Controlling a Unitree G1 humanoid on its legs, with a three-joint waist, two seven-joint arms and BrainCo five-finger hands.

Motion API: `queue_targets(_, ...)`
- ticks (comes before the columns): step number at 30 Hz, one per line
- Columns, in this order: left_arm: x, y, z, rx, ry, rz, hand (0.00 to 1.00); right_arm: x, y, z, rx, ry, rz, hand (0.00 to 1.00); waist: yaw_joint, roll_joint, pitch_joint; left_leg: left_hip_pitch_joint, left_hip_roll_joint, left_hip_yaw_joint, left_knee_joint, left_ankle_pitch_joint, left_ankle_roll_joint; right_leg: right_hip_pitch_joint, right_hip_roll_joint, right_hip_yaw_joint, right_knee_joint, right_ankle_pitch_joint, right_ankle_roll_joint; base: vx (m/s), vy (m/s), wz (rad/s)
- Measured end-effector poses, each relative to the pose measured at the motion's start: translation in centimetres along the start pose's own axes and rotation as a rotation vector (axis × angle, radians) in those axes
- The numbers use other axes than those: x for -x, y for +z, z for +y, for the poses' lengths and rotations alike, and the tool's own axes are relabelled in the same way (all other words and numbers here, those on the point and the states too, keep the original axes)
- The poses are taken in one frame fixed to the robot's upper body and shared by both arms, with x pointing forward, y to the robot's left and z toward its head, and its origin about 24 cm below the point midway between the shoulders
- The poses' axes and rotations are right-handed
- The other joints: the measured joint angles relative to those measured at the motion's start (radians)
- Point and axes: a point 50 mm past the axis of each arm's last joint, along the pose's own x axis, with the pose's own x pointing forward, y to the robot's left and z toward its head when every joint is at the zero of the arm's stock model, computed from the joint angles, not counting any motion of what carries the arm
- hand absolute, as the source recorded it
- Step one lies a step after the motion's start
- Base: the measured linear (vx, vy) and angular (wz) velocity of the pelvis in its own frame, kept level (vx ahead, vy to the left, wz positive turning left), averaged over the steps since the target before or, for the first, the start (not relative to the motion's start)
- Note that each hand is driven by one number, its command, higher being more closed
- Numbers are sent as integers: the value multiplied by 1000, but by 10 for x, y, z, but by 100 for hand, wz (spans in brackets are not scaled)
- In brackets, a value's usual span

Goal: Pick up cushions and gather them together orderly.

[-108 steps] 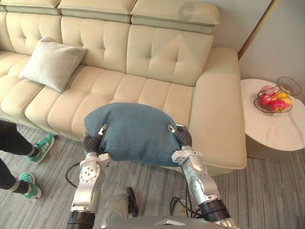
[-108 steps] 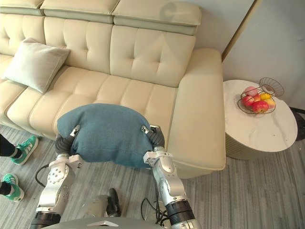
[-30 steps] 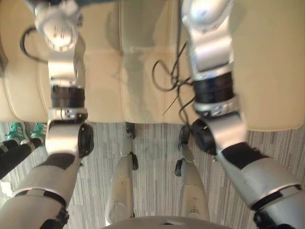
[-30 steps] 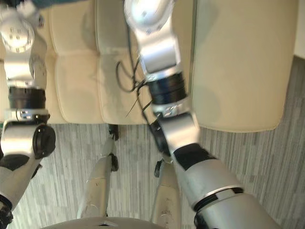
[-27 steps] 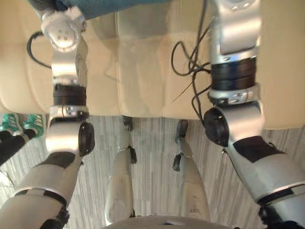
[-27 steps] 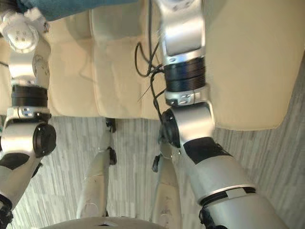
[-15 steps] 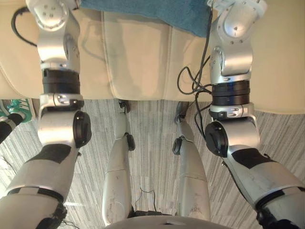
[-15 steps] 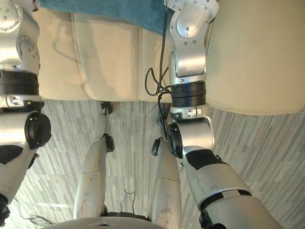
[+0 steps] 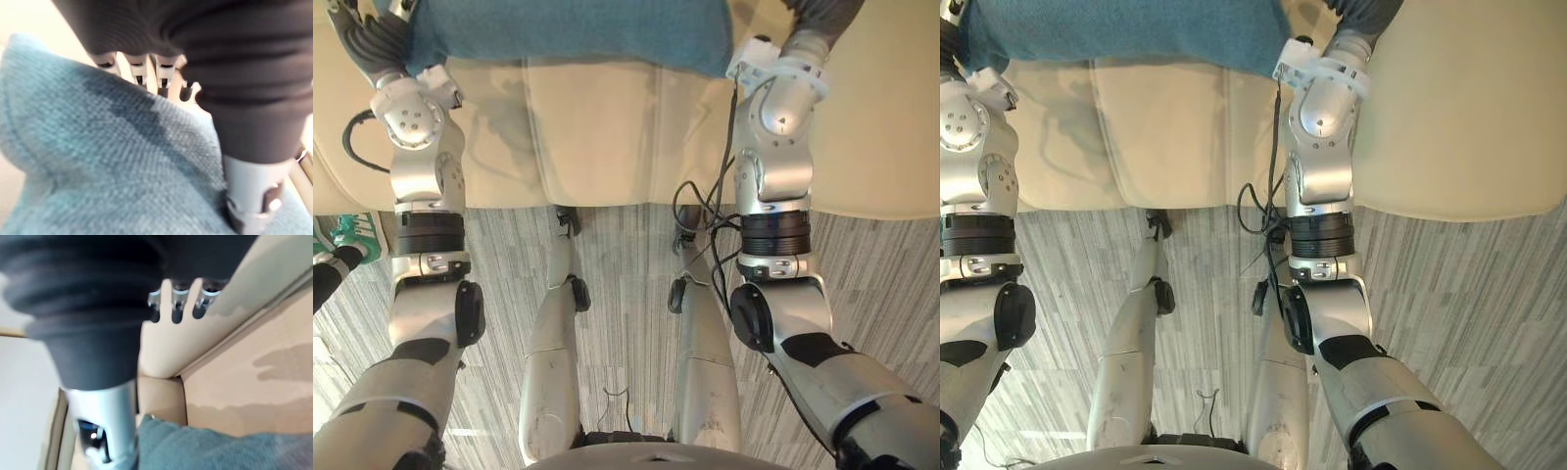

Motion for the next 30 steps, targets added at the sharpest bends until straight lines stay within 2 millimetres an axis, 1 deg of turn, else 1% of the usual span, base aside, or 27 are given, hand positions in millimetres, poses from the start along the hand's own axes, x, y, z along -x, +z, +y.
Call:
queue_targets(2, 2, 2, 2, 2, -3, -16, 0, 1, -3, -2, 6, 11, 9, 0, -5, 0, 0, 4, 10, -2, 0, -7, -6, 4, 8, -3, 1, -1, -1, -26, -102, -7)
queue_targets(3, 3, 3, 3, 4, -6, -27, 0, 2, -5, -5, 12, 17, 18, 0, -8, 0, 0, 5, 15, -2, 0, -17, -17, 4, 11, -4, 3, -1, -1, -47, -137, -6)
queue_targets(5, 6, 2, 7, -1, -11, -38, 0, 6, -12, -9, 6, 41, 49, 0, -14, 0, 0, 9, 17, -2, 0, -16, -15, 6, 14, -4, 7, -2, -2, -55, -161, -3)
queue_targets(6, 7, 0, 10, -8, -16, -39, 0, 9, -17, -13, -3, 57, 75, 0, -14, 0, 0, 16, 18, -3, 0, -7, -5, 10, 16, -3, 12, -4, -5, -37, -130, 4)
queue_targets(7, 9, -5, 15, -27, -28, -32, 0, 13, -24, -18, -3, 67, 104, 0, -14, 0, 0, 27, 19, -5, 0, -7, -4, 17, 16, -5, 27, -14, -8, -33, -133, 6)
queue_targets(8, 9, -5, 17, -35, -32, -33, 0, 15, -25, -19, 1, 73, 110, 0, -14, 0, 0, 31, 19, -6, 0, -7, -4, 19, 16, -6, 33, -18, -9, -23, -110, 7)
queue_targets(10, 13, -4, 21, -44, -62, -48, 0, 16, -28, -21, -5, 99, 124, 0, -10, 0, 0, 42, 21, -8, 0, -7, -4, 26, 18, -8, 43, -26, -12, -25, -130, 3)
queue_targets(12, 15, 1, 26, -29, -104, -88, 0, 15, -28, -20, -30, 144, 134, 0, -6, 0, 0, 54, 25, -13, 0, -9, -7, 33, 20, -13, 62, -37, -16, -38, -157, 4)
queue_targets(16, 18, 5, 25, 34, -146, -104, 0, 15, -28, -19, -30, 202, 136, 0, -5, 0, 0, 62, 28, -24, 0, -20, -8, 43, 21, -24, 72, -44, -18, -37, -108, 6)
queue_targets(19, 18, 4, 24, 74, -168, -84, 0, 15, -30, -16, -67, 248, 161, 0, -5, 0, 0, 62, 27, -25, 0, -19, -5, 44, 20, -25, 71, -44, -18, -45, -134, 2)
queue_targets(20, 18, 5, 22, 75, -177, -86, 0, 15, -32, -16, -79, 252, 174, 0, -5, 0, 0, 62, 27, -25, 0, -9, 8, 44, 21, -25, 71, -44, -18, -37, -140, 1)
queue_targets(21, 18, 5, 20, 75, -183, -86, 0, 14, -34, -15, -79, 258, 183, 0, -5, 0, 0, 62, 27, -25, 0, -7, 11, 45, 21, -26, 71, -44, -18, -35, -139, 1)
queue_targets(23, 17, 2, 12, 82, -206, -64, 0, 10, -39, -11, -94, 259, 218, 0, -5, 0, 0, 63, 27, -26, 0, -6, 11, 46, 21, -27, 71, -44, -18, -30, -112, 1)
queue_targets(27, 8, 0, 0, 87, -221, -36, 0, 10, -45, 10, -85, 319, 251, 0, -11, 0, 0, 59, 28, -27, 0, -10, 6, 46, 22, -29, 66, -44, -18, -30, -109, 0)
queue_targets(30, 2, 1, -4, 89, -206, -22, 0, 12, -51, 21, -78, 366, 283, 0, -7, 0, 0, 55, 28, -28, 0, -9, 8, 45, 21, -30, 62, -44, -18, -16, -105, 0)
